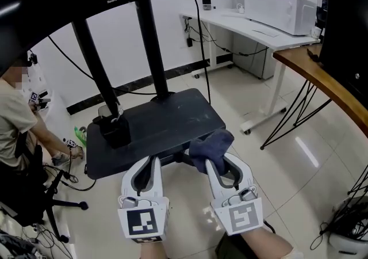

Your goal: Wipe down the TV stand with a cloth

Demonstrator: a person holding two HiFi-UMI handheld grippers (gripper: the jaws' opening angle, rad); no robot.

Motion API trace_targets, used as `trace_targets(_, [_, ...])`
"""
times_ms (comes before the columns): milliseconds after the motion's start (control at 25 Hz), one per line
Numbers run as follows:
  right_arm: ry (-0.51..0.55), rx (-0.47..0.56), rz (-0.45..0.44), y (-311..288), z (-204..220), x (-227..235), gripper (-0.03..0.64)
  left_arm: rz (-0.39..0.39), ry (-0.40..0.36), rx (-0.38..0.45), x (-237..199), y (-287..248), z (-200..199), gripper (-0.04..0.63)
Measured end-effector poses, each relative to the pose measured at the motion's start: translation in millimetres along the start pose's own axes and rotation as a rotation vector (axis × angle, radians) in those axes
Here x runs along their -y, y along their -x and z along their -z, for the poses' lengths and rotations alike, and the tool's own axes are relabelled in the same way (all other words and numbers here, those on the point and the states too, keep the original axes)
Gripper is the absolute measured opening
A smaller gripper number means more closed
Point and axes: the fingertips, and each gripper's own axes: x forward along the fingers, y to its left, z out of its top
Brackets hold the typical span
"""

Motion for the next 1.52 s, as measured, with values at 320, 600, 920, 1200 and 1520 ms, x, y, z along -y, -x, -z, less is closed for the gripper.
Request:
trace_targets(320, [-0.022, 0.101, -0.204, -13, -18, -44, 0.102, -0.169, -0.082, 0.017, -19, 31, -1, 0.118])
trace_targets(600, [-0.037, 0.307, -0.251, -57, -25, -87, 0.103, -0.266, -0.072, -0.031, -87, 42, 45, 0.118])
trace_targets(920, [-0.077, 0.261, -0.268, -83, 8, -109, 0.103, -0.264, -0.171, 0.02, -112, 26, 72, 0.118])
trace_targets(1200, [-0.06, 0.22, -0.272, -103, 39, -140, 0.103, -0.231, -0.139, -0.019, -133, 18, 103, 0.118])
trace_targets(1520, [-0.065, 0.204, -0.272, -101, 59, -140, 0.103, -0.233, -0.171, -0.017, -130, 19, 117, 0.12])
